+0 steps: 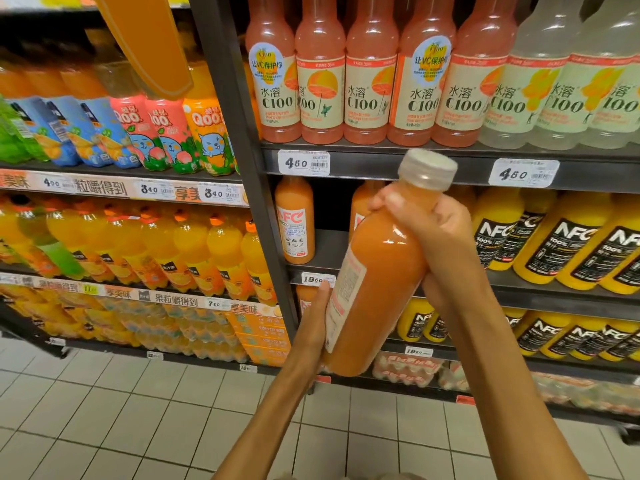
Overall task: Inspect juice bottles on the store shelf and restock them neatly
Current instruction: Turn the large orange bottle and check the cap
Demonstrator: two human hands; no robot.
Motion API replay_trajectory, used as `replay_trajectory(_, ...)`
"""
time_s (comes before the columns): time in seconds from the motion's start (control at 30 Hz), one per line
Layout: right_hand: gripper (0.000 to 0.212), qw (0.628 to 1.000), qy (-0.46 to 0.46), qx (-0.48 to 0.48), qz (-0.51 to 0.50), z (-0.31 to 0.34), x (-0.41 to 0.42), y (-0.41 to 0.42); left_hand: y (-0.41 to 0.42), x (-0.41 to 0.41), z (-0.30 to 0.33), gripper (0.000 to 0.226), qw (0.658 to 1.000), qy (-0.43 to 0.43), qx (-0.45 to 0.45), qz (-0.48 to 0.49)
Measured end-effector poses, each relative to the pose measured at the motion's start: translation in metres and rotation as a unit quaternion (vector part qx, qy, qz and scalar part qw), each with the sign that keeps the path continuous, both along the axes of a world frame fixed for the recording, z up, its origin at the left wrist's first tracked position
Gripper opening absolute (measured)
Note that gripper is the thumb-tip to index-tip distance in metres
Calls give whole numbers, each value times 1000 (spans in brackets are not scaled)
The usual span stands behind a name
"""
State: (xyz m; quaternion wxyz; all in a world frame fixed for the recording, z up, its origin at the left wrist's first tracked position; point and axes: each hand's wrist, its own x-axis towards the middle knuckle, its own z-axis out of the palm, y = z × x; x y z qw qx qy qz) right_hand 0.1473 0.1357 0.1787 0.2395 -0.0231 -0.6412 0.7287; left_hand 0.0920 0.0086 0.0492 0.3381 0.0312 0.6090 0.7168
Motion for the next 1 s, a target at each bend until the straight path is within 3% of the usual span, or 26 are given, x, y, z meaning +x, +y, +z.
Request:
replay_trajectory(0.07,23,1000,-3,-10,-18,1,-2,3,-2,2,4,44,999,36,6,-16)
replay_trajectory(0.13,27,1000,-9,-14,-11,2,-6,6,-3,6,6,45,1000,19,18,-13)
replay_trajectory(0.33,30,994,-8,-18,105,1,-19,28,-9,7,7,39,994,-22,69,-83)
replay_trajectory(0.47,31,980,8,-108,167,-7,-24,29,-8,10,5,38,994,-21,45,-92)
replay_trajectory(0.57,20,986,-3,-89,140,-17,-24,30,-6,13,7,38,996,-9,13,-82)
replay_trajectory(0.73,26,998,-36,24,44,-20,-21,20,0,9,20,50,994,6,-10,-104)
replay_trajectory(0.83,27,997,-77,-6,-2,-21,-27,21,5,12,22,53,994,-6,15,-104)
replay_trajectory(1.0,28,989,-116,-20,91,-22,-36,36,3,11,15,59,992,-59,77,-76)
